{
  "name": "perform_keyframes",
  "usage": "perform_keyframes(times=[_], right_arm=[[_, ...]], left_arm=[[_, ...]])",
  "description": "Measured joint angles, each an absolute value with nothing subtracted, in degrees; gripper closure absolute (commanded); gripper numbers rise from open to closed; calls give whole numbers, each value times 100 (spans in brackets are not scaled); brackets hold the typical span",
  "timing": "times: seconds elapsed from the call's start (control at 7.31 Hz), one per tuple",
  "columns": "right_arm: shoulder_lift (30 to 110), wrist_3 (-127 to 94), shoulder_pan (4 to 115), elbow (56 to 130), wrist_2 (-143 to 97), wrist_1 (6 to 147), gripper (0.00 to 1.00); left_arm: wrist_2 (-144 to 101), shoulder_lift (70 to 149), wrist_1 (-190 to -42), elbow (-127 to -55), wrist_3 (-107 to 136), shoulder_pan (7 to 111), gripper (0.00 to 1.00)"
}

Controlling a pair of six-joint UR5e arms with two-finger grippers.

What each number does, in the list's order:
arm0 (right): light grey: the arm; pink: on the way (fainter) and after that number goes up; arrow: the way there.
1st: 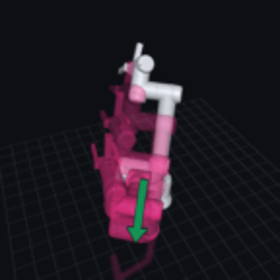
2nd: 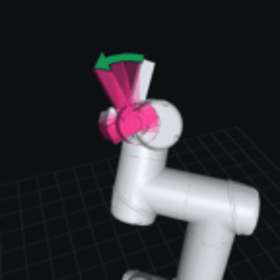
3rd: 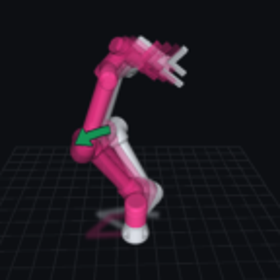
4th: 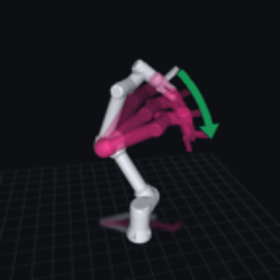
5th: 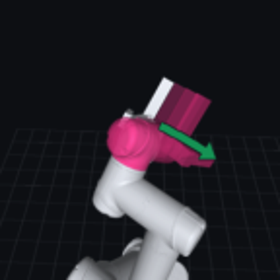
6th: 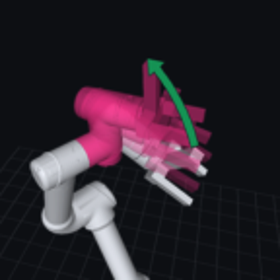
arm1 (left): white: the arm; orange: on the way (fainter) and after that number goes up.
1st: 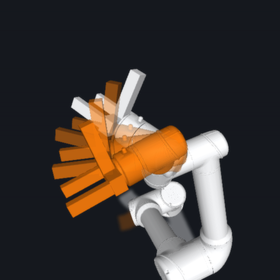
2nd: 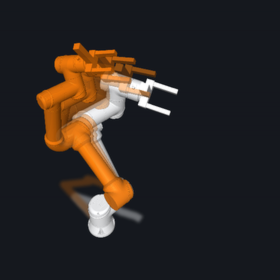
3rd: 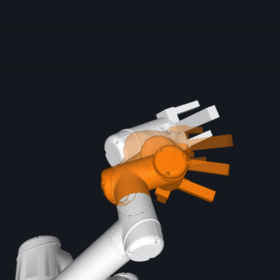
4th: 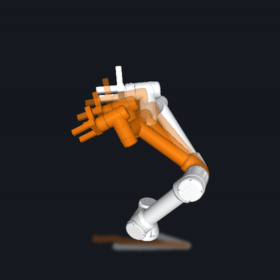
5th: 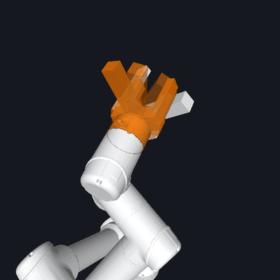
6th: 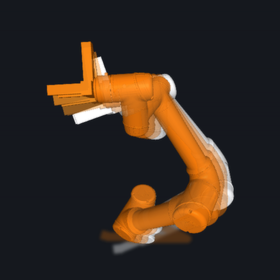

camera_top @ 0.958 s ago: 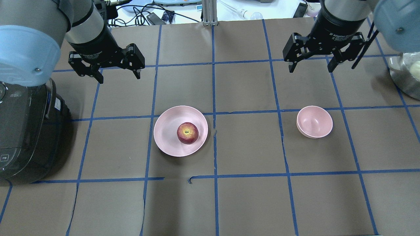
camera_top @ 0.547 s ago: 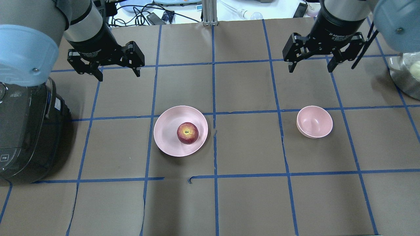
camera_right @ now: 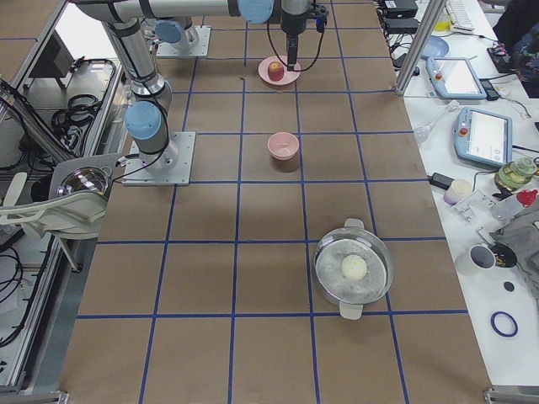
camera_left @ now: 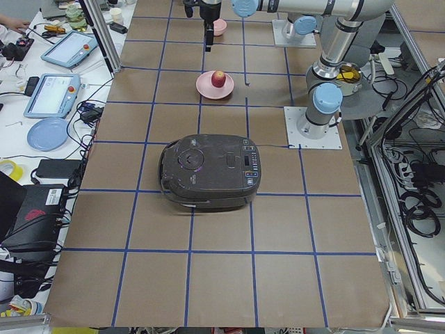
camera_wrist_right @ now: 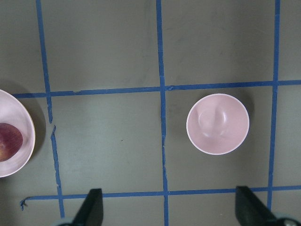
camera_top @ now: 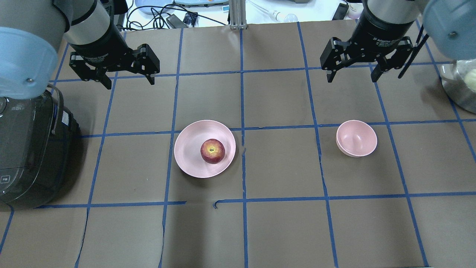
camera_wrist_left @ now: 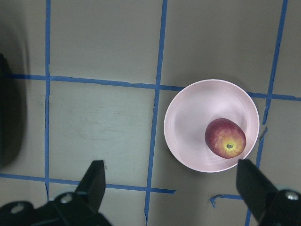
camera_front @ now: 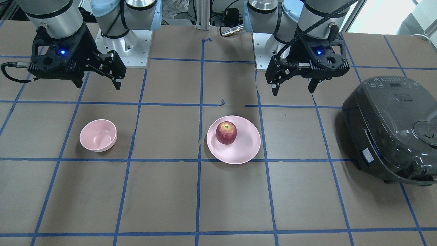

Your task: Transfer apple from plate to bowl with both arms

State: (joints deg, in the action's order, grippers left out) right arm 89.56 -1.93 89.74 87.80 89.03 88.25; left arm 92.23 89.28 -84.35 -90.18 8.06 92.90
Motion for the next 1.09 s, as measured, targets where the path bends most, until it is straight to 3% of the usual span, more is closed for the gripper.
perform_keyframes(times=[0.41, 1.09], right_arm=[[8958, -193, 8974, 8780, 8903, 8824, 0], [8929, -148, 8925, 8977, 8842, 8925, 0]], left_arm=[[9189, 9198, -8257, -9324, 1108, 9584, 0], [9054, 10195, -6350, -10352, 2908, 10550, 0]])
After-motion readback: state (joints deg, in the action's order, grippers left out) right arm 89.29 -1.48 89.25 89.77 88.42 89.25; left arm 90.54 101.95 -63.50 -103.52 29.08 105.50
